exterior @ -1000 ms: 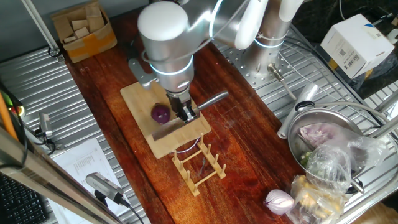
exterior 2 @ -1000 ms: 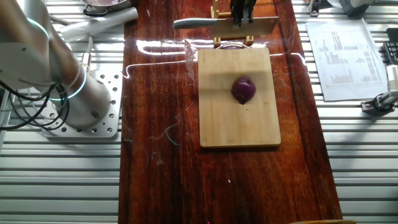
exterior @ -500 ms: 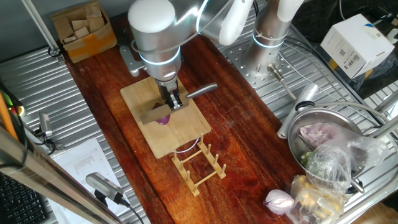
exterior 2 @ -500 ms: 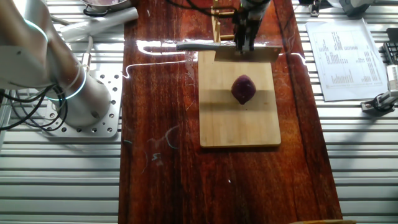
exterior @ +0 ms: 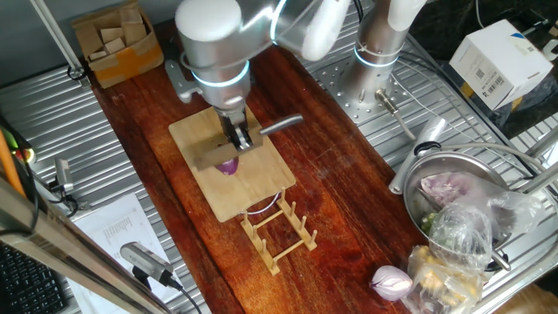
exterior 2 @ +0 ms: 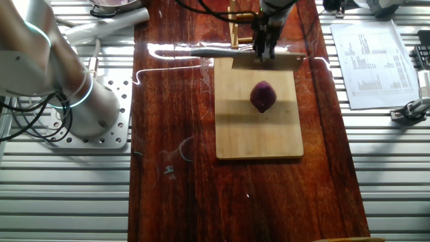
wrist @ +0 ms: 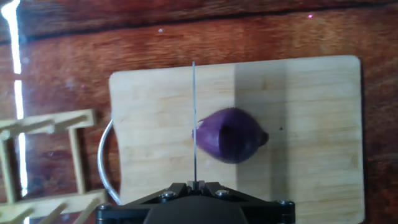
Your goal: Chop the onions
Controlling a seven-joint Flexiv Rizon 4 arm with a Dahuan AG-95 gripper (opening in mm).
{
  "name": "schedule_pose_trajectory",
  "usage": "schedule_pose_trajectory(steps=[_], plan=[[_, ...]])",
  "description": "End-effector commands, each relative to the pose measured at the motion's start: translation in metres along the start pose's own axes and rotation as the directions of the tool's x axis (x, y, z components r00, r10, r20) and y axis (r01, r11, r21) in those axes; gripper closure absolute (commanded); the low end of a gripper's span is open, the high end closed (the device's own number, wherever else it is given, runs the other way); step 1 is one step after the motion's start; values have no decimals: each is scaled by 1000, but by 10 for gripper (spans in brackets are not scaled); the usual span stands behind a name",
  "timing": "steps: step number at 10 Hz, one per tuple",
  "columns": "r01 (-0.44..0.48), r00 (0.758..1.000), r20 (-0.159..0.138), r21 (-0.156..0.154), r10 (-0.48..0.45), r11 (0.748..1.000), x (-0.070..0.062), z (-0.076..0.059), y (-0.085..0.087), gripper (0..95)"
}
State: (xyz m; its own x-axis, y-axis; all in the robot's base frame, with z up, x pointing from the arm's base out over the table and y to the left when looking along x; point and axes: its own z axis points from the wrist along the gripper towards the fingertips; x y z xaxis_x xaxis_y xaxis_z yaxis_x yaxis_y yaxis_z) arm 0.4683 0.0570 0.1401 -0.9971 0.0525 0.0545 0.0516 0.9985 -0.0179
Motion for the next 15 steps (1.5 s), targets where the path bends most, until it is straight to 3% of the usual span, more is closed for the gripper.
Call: schedule_pose_trajectory(steps=[1,3,5,7,15], plan=[[20,1000,-5,-4,-20,1000,1,-1,-11,950],[8,1000,-3,-2,-8,1000,1,-1,-11,950],[10,1000,-13,-1,-10,1000,-13,-4,-10,950],[16,1000,-14,-1,-16,1000,-21,2,-10,950],[48,999,-3,-2,-48,999,-12,26,-15,950]])
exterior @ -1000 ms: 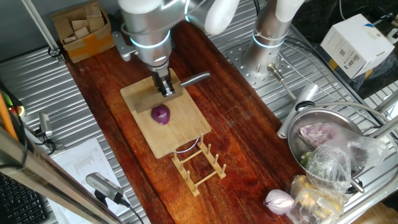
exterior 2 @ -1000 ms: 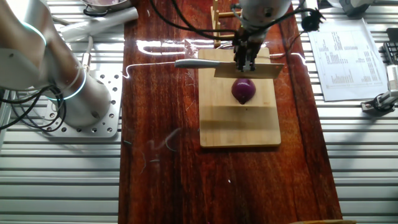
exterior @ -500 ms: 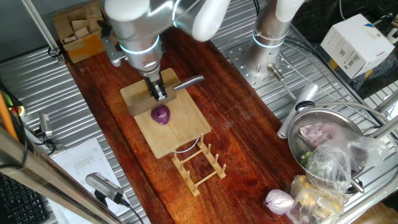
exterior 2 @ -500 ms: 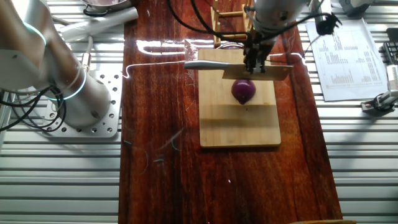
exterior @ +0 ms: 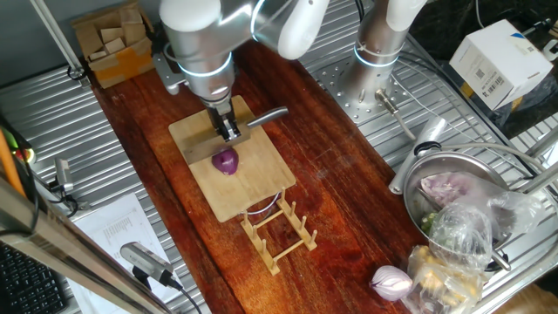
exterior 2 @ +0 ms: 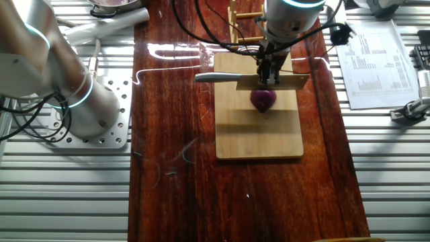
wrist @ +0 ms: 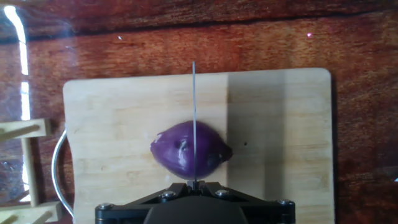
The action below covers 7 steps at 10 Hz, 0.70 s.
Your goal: Chop the onions
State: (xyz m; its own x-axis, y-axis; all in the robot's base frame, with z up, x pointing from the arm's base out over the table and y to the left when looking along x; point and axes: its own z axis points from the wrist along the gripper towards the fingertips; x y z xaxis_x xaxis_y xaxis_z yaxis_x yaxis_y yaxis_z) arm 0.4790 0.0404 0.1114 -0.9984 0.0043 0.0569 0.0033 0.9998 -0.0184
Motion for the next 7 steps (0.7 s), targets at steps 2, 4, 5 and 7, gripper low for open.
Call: schedule_pose_trajectory(steps=[2,4,5,7], plan=[[0,1000,0,-6,0,1000,0,-2,1,950],[-3,1000,2,-6,3,1000,0,-2,1,950],[-4,1000,2,-7,4,1000,0,-1,1,950],[-3,1000,5,-8,3,1000,-1,1,2,950]])
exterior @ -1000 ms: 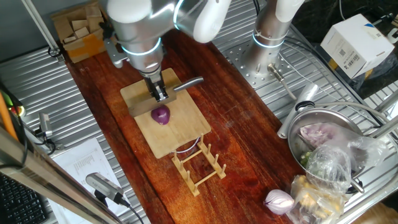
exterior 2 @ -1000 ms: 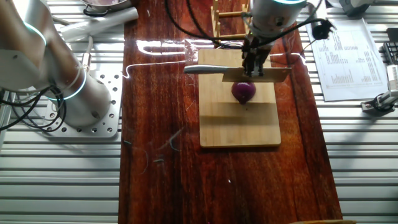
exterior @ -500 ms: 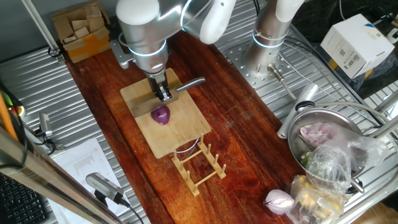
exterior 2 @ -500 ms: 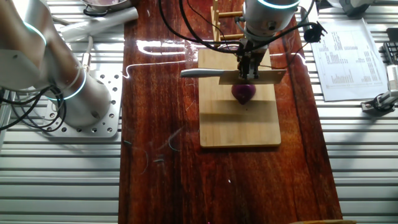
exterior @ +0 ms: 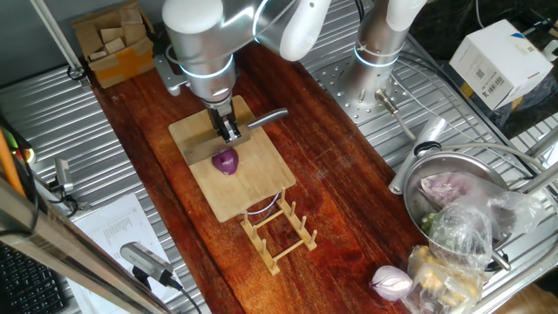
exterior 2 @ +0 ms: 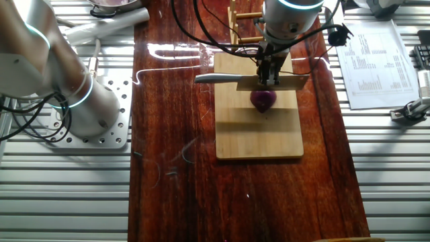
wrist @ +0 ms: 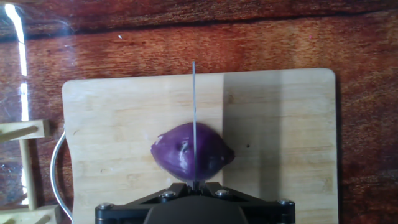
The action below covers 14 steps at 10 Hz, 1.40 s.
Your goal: Chop the onions
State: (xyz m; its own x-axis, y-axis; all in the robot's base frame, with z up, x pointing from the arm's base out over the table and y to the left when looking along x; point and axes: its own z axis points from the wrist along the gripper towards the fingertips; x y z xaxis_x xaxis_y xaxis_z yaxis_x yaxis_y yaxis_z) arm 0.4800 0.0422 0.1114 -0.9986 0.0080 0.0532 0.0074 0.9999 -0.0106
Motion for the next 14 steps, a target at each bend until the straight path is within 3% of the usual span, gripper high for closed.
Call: schedule_pose_trajectory(steps=[1,14], plan=[[1,1000,5,-2,-1,1000,0,4,0,950],[17,1000,-10,-28,-17,999,-10,26,7,950]])
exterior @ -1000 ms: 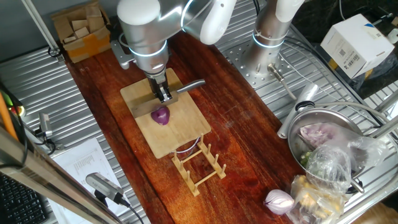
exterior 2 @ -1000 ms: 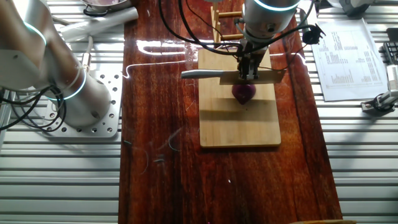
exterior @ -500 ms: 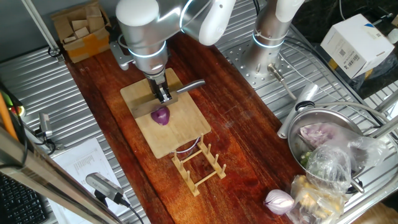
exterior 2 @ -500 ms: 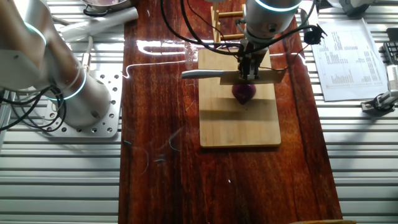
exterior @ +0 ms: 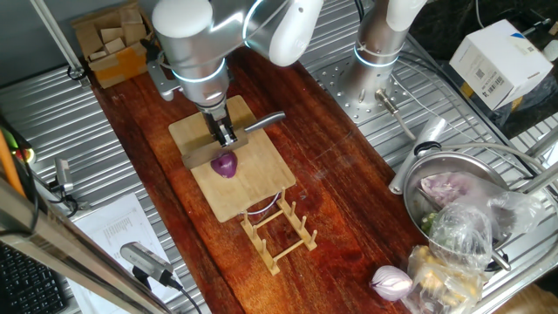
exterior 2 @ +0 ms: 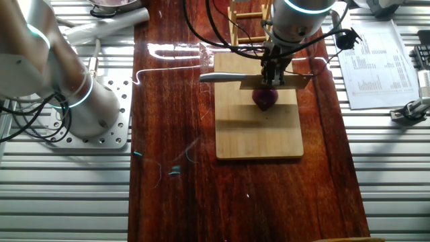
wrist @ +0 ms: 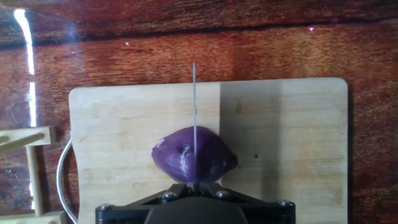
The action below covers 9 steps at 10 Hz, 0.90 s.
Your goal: Chop the onions
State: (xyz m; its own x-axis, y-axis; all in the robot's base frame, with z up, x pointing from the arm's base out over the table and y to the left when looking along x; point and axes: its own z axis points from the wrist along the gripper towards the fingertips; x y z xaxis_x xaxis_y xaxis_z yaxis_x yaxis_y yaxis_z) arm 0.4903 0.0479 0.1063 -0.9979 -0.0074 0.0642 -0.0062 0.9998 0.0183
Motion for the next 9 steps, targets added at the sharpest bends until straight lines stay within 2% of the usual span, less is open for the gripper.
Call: schedule_pose_trajectory(steps=[1,3,6,7,9], plan=[[1,1000,0,1,-1,1000,0,22,0,950],[-1,1000,3,-3,1,1000,0,26,2,950],[-2,1000,-12,9,2,1000,-1,32,9,950],[13,1000,-15,19,-13,1000,-1,31,8,950],[22,1000,-17,8,-22,1000,-1,26,3,950]])
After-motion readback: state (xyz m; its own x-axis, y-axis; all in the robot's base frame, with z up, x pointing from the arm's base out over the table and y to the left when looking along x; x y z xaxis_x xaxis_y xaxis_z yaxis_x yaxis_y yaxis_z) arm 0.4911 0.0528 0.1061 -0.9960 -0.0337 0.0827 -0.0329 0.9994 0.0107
